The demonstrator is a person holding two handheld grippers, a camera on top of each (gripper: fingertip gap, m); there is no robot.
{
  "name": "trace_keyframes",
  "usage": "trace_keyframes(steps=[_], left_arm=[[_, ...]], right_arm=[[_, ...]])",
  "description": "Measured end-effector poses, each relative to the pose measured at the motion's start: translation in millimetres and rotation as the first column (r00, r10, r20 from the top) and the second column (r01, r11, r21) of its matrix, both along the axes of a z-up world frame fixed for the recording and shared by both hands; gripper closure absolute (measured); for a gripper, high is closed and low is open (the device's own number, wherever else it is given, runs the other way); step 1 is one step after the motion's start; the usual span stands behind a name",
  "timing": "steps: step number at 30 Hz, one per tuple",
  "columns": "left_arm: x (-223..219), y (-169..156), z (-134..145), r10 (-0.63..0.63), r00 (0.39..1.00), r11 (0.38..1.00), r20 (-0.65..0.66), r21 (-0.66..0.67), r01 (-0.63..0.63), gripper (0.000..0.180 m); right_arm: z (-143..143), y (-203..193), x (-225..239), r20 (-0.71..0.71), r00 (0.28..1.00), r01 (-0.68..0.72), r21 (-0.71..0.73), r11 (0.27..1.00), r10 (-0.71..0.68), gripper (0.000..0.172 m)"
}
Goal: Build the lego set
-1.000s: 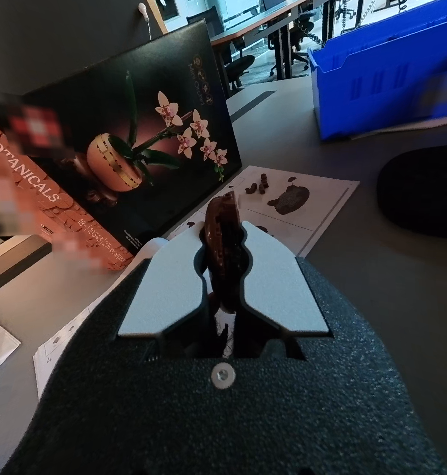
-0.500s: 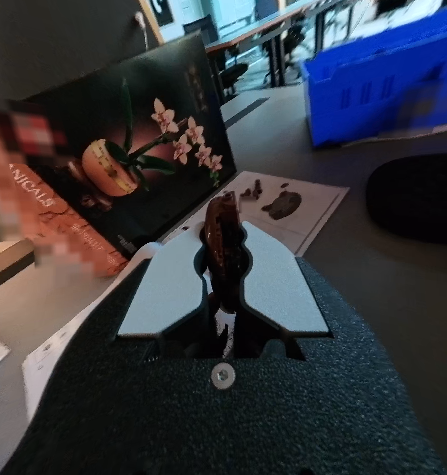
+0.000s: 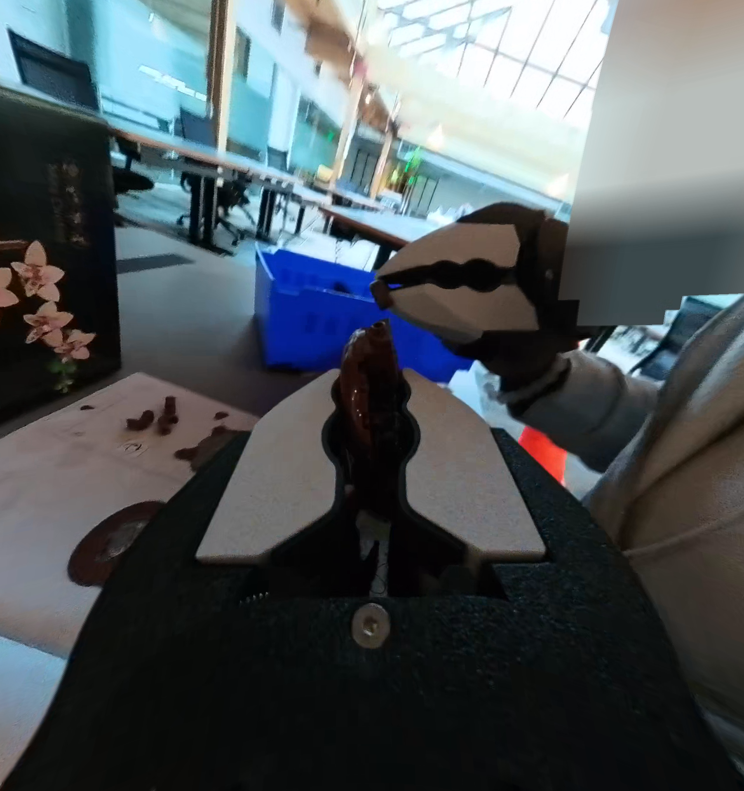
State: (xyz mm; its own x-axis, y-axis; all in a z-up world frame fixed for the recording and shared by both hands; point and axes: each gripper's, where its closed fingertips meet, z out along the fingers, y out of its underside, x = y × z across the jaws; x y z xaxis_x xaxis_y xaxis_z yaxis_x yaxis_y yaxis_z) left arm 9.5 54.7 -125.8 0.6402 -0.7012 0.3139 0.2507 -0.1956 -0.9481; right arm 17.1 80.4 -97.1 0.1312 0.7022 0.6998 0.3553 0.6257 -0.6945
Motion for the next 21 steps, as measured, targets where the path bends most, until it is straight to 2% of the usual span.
trace_keyframes(steps=[2, 6, 9, 13, 16, 17, 19, 21], left_arm=[[-4.0, 1.4, -2.3, 0.030, 1.000, 1.000, -0.008, 0.001, -0.030, 0.160], [-11.2, 9.7, -16.5, 0.174, 0.961, 0.985, -0.217, 0.036, -0.170, 0.160], [-17.1, 16.0, -22.7, 0.292, 0.867, 0.956, -0.403, 0.127, -0.264, 0.160], [-32.5, 23.8, -23.2, 0.427, 0.740, 0.903, -0.520, 0.203, -0.378, 0.160], [-50.3, 31.0, -23.2, 0.532, 0.573, 0.837, -0.623, 0.288, -0.465, 0.159], [-53.3, 32.4, -22.4, 0.551, 0.535, 0.823, -0.640, 0.310, -0.476, 0.160], [-55.1, 34.8, -21.9, 0.563, 0.507, 0.812, -0.653, 0.320, -0.489, 0.160], [-55.7, 35.1, -20.4, 0.567, 0.515, 0.807, -0.643, 0.309, -0.502, 0.160]], right_arm=[[5.2, -4.7, -7.9, -0.021, 0.999, -0.028, -0.013, 1.000, 0.027, 0.170], [4.3, -11.9, -20.4, 0.011, 1.000, -0.022, 0.007, 1.000, 0.022, 0.170], [0.8, -16.5, -27.9, -0.001, 1.000, -0.020, -0.040, 0.999, 0.020, 0.170], [-1.0, -1.7, -29.9, -0.017, 0.989, 0.146, -0.016, 0.989, -0.147, 0.170], [0.5, 1.6, -35.7, -0.066, 0.966, 0.252, 0.018, 0.968, -0.251, 0.170], [0.8, 2.2, -38.7, -0.085, 0.958, 0.276, 0.027, 0.961, -0.273, 0.170], [-2.4, 2.7, -44.7, -0.108, 0.948, 0.300, -0.005, 0.954, -0.298, 0.171], [-10.1, 8.3, -45.0, -0.097, 0.936, 0.337, -0.026, 0.941, -0.338, 0.170]])
